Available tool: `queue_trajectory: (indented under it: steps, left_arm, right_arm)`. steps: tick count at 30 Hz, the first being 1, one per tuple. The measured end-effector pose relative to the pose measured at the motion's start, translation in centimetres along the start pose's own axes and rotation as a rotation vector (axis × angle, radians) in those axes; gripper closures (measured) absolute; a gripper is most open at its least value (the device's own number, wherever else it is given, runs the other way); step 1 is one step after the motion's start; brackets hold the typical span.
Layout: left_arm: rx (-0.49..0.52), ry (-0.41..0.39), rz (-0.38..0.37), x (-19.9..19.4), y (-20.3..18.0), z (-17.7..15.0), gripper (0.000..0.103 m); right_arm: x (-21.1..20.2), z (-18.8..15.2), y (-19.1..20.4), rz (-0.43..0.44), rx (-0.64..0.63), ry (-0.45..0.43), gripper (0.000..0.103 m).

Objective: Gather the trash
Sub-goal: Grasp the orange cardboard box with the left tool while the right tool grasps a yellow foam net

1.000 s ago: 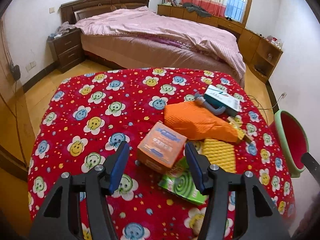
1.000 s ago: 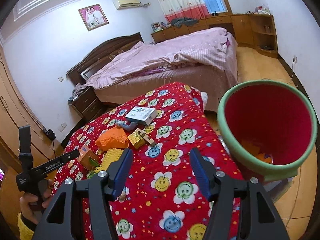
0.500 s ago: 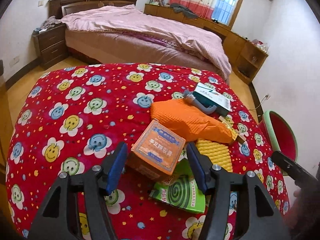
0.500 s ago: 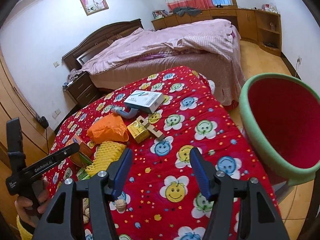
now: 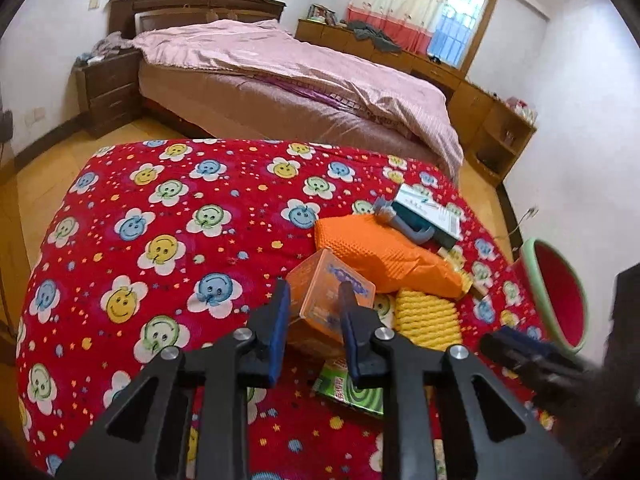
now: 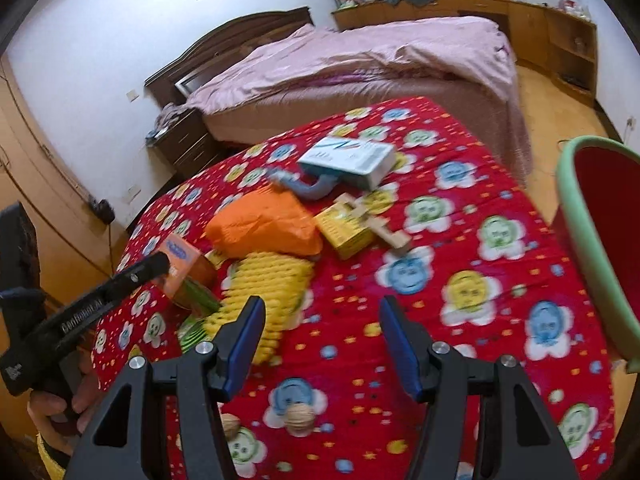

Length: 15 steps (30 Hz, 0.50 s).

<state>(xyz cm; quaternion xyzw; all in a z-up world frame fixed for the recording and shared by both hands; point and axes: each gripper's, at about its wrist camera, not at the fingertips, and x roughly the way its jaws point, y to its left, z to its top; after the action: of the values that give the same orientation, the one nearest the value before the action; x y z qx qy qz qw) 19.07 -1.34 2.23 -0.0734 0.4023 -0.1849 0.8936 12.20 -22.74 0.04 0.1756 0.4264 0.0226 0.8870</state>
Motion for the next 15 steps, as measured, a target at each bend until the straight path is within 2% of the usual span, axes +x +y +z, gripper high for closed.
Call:
queue_trajectory:
  steps: [5, 8, 10, 13, 15]
  left_arm:
    - [0.004, 0.028, 0.025, -0.2, -0.1, 0.0, 0.078]
    - [-0.003, 0.036, 0.029, -0.3, -0.1, -0.1, 0.06]
    - [-0.009, 0.03, 0.038, -0.4, -0.2, -0.3, 0.05]
    - [-0.008, 0.042, 0.029, -0.1, -0.4, -0.3, 0.048]
    - [0.003, 0.056, 0.049, 0.6, -0.5, -0.2, 0.048]
  right_arm:
    - [1.2, -0.3, 1.2, 0.038, -0.009, 0.026, 0.041]
    - [2.0, -0.3, 1.6, 0.051, -0.001, 0.05, 0.041]
    - [2.7, -0.3, 1.7, 0.07, 0.013, 0.071, 0.051]
    - [3.4, -0.5, 1.8, 0.089, 0.024, 0.087, 0.07]
    - [3.3, -0.6, 1.8, 0.099, 0.02, 0.081, 0.079]
